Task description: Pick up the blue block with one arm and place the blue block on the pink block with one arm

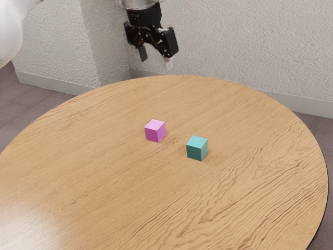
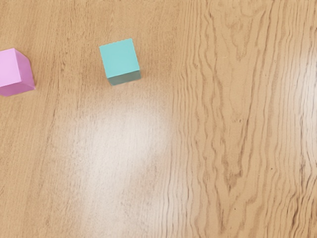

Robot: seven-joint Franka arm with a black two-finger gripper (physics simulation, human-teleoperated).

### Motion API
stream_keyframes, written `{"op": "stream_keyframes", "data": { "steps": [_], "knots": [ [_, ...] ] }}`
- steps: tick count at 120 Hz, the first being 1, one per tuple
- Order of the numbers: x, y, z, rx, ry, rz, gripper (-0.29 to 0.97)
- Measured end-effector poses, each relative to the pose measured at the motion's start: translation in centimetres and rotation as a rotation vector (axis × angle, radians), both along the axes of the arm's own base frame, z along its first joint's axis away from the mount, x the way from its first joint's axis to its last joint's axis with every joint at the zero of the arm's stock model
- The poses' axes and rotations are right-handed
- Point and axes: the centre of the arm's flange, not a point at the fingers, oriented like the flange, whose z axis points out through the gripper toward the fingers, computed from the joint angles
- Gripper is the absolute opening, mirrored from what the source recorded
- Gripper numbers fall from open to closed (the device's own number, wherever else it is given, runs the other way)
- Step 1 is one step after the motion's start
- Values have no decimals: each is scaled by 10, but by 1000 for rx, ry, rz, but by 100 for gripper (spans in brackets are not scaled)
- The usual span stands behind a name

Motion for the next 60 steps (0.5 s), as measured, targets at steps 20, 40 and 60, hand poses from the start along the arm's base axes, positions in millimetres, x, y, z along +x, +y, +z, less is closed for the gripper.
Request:
{"op": "stream_keyframes", "data": {
  "steps": [20, 40, 60],
  "knots": [
    [6, -42, -15, 28, -54, 59, 68],
    [19, -48, -29, 0, -61, 141, 68],
    [40, -65, -72, -16, -25, 175, 68]
  ]
}}
